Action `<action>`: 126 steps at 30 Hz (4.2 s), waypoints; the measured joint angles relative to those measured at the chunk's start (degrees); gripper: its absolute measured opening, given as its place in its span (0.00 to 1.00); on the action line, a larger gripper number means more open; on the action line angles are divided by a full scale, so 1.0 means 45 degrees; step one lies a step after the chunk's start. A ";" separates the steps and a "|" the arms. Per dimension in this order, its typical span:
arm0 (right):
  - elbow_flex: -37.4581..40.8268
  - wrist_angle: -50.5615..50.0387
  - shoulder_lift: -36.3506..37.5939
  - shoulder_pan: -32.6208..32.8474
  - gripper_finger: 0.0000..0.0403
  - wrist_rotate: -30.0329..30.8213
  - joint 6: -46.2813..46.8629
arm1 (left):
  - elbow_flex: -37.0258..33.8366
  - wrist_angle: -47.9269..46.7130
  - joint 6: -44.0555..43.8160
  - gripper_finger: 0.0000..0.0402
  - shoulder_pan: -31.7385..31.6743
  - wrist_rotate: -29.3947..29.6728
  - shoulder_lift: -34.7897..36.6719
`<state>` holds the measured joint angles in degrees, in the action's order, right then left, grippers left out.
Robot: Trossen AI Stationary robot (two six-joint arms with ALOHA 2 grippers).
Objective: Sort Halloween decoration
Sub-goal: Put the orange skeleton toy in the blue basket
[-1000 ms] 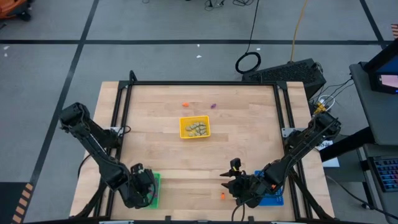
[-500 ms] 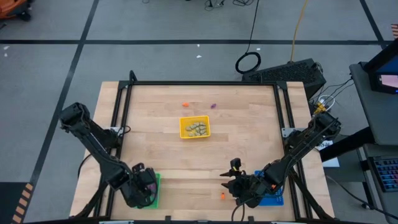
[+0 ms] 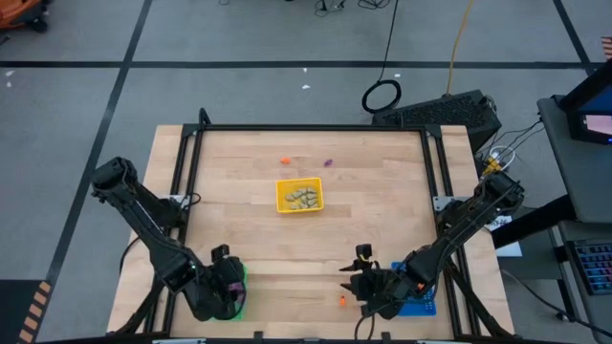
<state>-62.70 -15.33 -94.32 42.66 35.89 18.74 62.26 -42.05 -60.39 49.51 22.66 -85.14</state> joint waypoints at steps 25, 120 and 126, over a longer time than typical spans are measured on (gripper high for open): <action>-0.0811 0.0035 -0.1185 0.0248 0.41 -0.3712 0.5668 | 0.0005 0.2288 0.2921 0.56 -0.0679 0.5134 -0.0005; -0.2788 -0.5465 -0.4444 -0.0469 0.34 -0.2349 1.0606 | -0.0005 0.3163 0.3295 0.56 -0.0679 0.5512 -0.0971; -0.2793 -0.5467 -0.4435 -0.0469 0.22 -0.2645 1.0232 | -0.0005 0.3163 0.3295 0.56 -0.0679 0.5512 -0.0971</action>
<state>-75.26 -39.93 -114.28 40.56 23.99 64.78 62.24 -27.81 -45.56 46.46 47.46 -89.52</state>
